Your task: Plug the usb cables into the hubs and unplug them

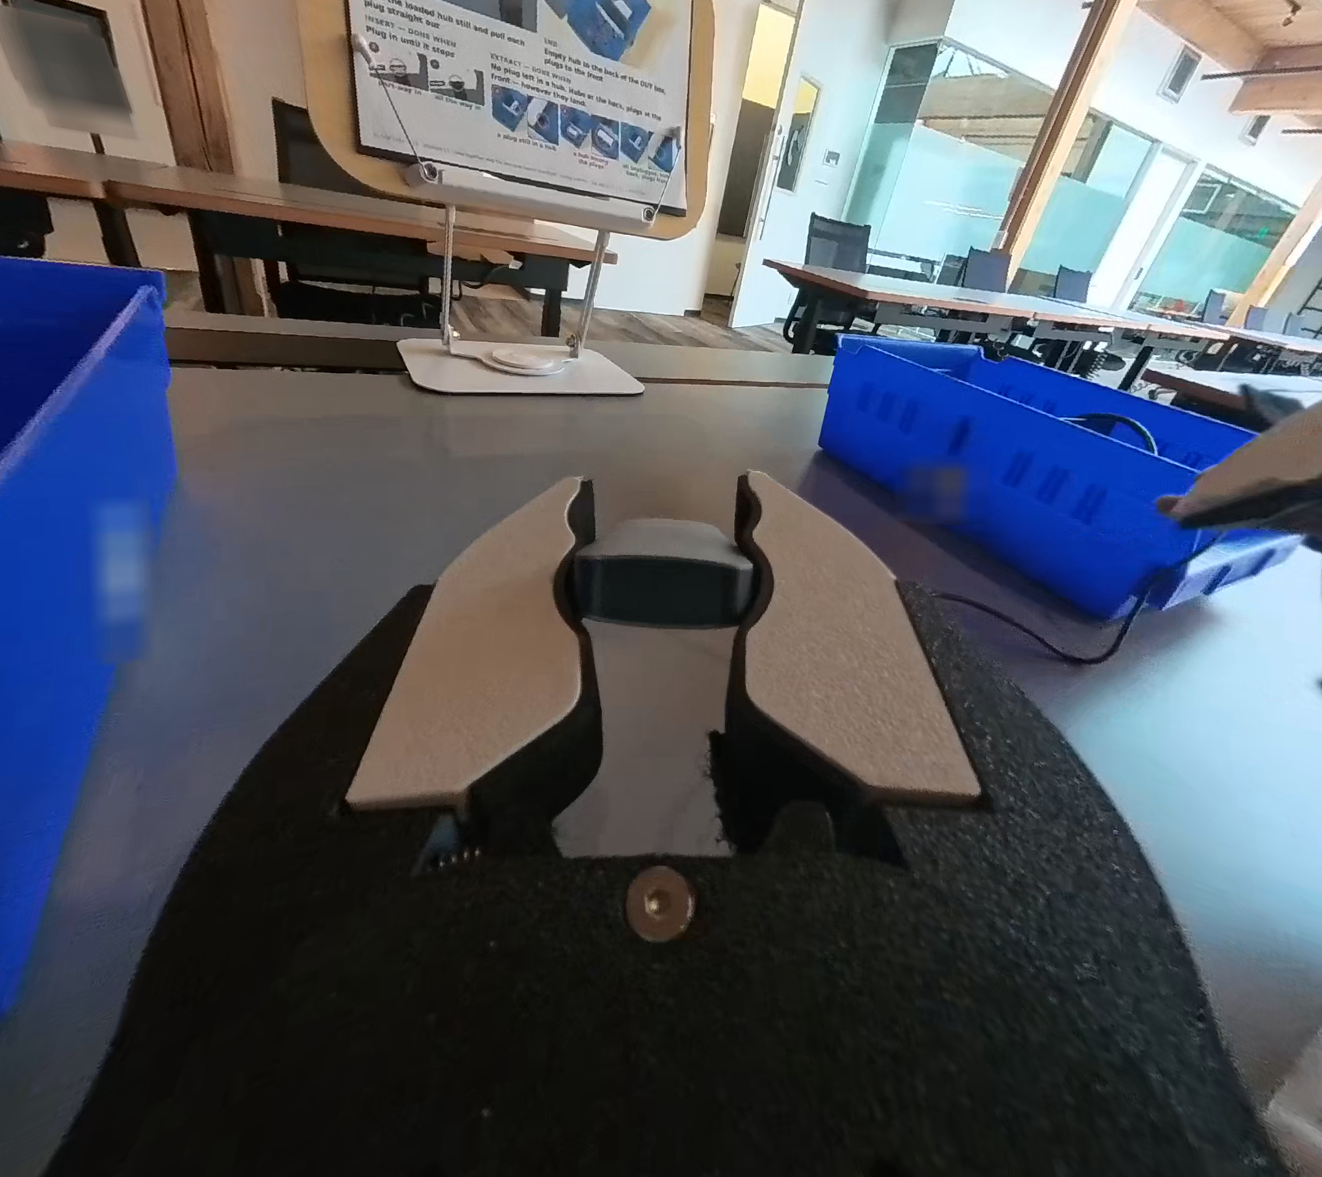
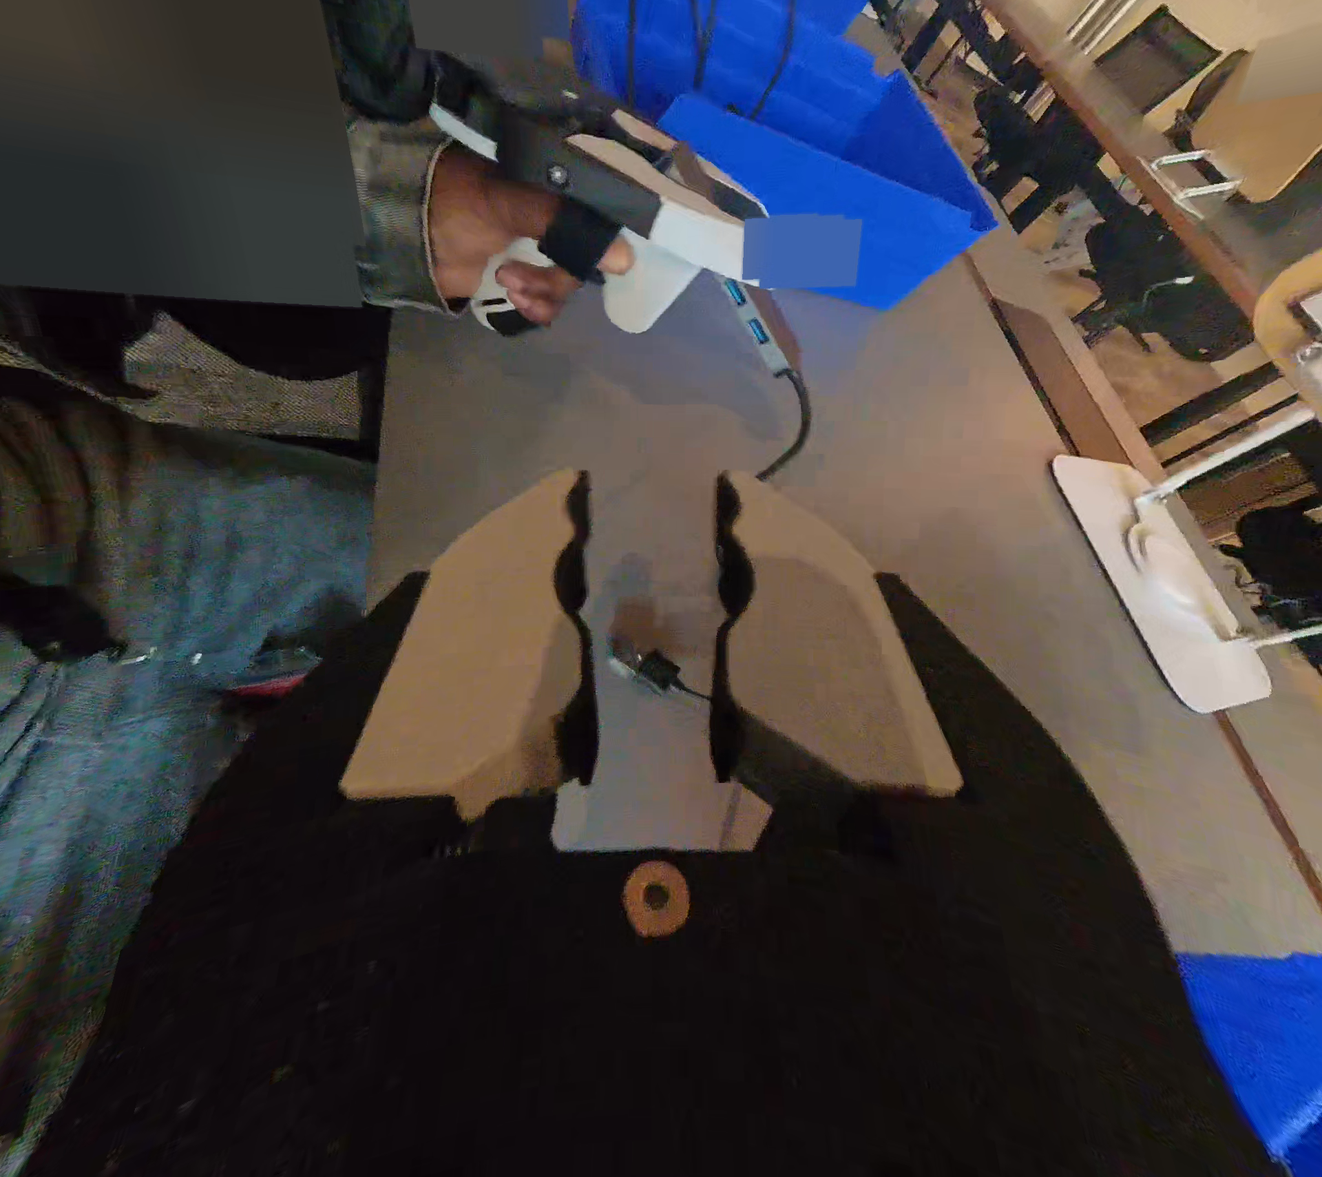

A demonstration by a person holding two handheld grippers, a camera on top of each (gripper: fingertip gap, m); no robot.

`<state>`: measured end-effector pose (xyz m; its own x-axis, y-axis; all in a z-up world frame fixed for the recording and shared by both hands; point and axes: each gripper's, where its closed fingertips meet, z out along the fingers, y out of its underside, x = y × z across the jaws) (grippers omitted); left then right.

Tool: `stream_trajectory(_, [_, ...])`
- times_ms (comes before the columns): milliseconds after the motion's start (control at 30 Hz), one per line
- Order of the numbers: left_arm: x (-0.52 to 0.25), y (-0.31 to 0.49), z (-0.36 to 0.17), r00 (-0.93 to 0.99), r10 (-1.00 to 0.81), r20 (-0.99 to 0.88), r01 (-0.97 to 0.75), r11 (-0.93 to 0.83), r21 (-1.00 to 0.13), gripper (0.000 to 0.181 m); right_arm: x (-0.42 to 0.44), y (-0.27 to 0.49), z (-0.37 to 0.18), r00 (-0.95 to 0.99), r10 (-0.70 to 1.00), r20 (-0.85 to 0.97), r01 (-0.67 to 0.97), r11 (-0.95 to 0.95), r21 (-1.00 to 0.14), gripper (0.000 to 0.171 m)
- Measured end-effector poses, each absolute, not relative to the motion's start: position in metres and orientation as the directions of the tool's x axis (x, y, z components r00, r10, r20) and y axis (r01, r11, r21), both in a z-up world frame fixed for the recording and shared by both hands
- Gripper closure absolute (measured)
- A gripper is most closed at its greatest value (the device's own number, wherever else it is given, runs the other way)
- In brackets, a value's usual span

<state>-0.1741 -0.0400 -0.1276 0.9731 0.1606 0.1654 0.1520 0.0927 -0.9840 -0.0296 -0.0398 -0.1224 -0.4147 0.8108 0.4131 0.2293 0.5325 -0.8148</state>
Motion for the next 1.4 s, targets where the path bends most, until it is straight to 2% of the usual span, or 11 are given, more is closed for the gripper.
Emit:
stream_trajectory(100, [-0.179, -0.044, -0.123, 0.975, 0.182, 0.125, 0.108, 0.103, -0.989, 0.143, -0.005, -0.022, -0.123, -0.483, 0.767, 0.422, 0.228, 0.576, -0.785, 0.162])
stream_trajectory(167, [-0.183, -0.047, -0.119, 0.975, 0.192, 0.113, 0.092, 0.113, -0.989, 0.143, 0.009, -0.012, -0.145, -0.575, 0.662, 0.481, 0.251, 0.702, -0.667, 0.168])
stream_trajectory(267, [-0.186, -0.048, -0.12, 0.973, 0.188, 0.133, 0.112, 0.118, -0.987, 0.143, 0.012, -0.004, -0.184, -0.684, 0.488, 0.541, 0.247, 0.854, -0.458, 0.164])
stream_trajectory(400, [-0.183, -0.047, -0.122, 0.977, 0.181, 0.114, 0.095, 0.107, -0.99, 0.143, -0.005, -0.007, -0.213, -0.761, 0.373, 0.53, 0.191, 0.91, -0.367, 0.16])
stream_trajectory(567, [-0.183, -0.046, -0.125, 0.979, 0.163, 0.118, 0.103, 0.1, -0.99, 0.143, -0.024, 0.008, -0.235, -0.813, 0.39, 0.431, 0.242, 0.901, -0.359, 0.149])
stream_trajectory(933, [-0.18, -0.044, -0.126, 0.981, 0.131, 0.145, 0.133, 0.101, -0.986, 0.143, -0.05, 0.014, -0.238, -0.799, 0.424, 0.426, 0.237, 0.874, -0.425, 0.161])
stream_trajectory(1033, [-0.178, -0.044, -0.124, 0.983, 0.127, 0.131, 0.118, 0.103, -0.988, 0.143, -0.056, 0.012, -0.235, -0.737, 0.549, 0.395, 0.335, 0.804, -0.492, 0.167])
stream_trajectory(1167, [-0.178, -0.045, -0.123, 0.984, 0.129, 0.122, 0.109, 0.104, -0.989, 0.143, -0.035, -0.026, -0.223, -0.67, 0.726, -0.155, 0.607, 0.415, -0.677, 0.171])
stream_trajectory(1233, [-0.176, -0.044, -0.123, 0.985, 0.121, 0.126, 0.114, 0.103, -0.988, 0.143, -0.025, -0.034, -0.219, -0.514, 0.71, -0.482, 0.803, 0.201, -0.561, 0.171])
stream_trajectory(1300, [-0.174, -0.044, -0.123, 0.986, 0.117, 0.115, 0.103, 0.101, -0.989, 0.143, -0.028, -0.024, -0.226, -0.431, 0.745, -0.509, 0.853, 0.152, -0.5, 0.171])
stream_trajectory(1400, [-0.174, -0.046, -0.122, 0.988, 0.123, 0.089, 0.077, 0.102, -0.992, 0.143, -0.036, -0.019, -0.204, -0.575, 0.747, -0.334, 0.714, 0.259, -0.651, 0.171])
